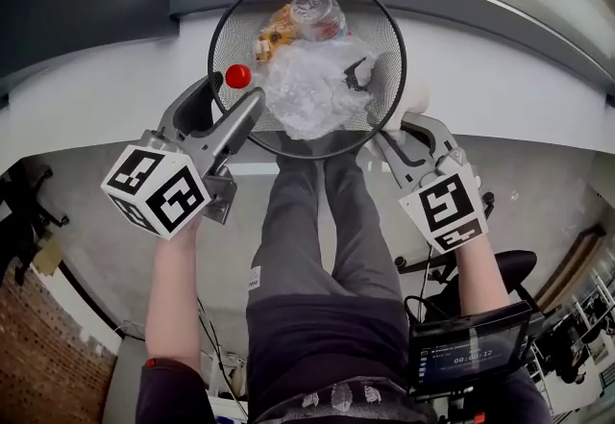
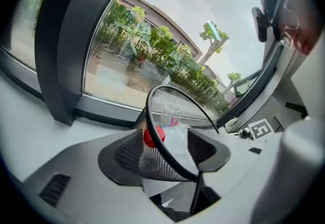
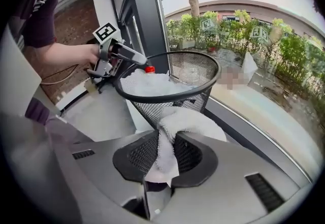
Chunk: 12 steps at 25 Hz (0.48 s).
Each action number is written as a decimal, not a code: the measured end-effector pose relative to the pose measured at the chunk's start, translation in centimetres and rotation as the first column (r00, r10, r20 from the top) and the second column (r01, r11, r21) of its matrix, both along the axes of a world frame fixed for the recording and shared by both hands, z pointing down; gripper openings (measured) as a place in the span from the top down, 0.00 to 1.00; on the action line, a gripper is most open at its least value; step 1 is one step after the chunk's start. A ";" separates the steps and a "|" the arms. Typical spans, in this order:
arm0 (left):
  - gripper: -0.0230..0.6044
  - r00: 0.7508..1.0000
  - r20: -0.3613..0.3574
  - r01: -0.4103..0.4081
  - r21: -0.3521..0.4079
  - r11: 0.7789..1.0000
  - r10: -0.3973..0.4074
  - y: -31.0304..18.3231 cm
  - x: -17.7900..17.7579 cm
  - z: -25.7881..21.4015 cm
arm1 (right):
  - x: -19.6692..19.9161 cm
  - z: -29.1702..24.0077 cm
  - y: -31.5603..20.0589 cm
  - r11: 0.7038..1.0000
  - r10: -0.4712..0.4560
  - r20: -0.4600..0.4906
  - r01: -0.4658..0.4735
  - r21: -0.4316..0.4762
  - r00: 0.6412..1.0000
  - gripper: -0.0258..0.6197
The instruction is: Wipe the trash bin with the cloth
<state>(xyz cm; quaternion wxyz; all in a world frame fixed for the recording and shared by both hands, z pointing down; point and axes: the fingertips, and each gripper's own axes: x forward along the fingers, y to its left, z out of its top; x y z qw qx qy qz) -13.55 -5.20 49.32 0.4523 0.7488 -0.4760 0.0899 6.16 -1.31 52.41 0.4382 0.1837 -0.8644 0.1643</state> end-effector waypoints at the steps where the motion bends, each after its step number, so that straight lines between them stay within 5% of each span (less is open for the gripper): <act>1: 0.58 1.000 0.001 0.020 -0.015 1.000 -0.020 0.1 -0.1 0.5 | -0.3 0.4 0.5 1.000 -0.008 -0.002 0.008 -0.006 1.000 0.84; 2: 0.65 0.998 -0.007 0.057 -0.028 0.998 -0.057 0.2 -0.3 0.8 | -0.7 0.8 1.3 1.000 -0.023 -0.001 0.023 -0.014 1.000 0.84; 6: 0.68 0.969 -0.107 0.215 -0.089 0.973 -0.224 0.9 -0.4 0.8 | -3.3 1.0 4.9 0.995 -0.073 0.051 0.076 -0.061 0.996 0.84; 12: 0.68 0.950 -0.083 0.288 -0.133 0.948 -0.301 3.2 -0.4 0.5 | -4.2 0.2 6.6 0.994 -0.054 0.087 0.062 -0.095 0.995 0.84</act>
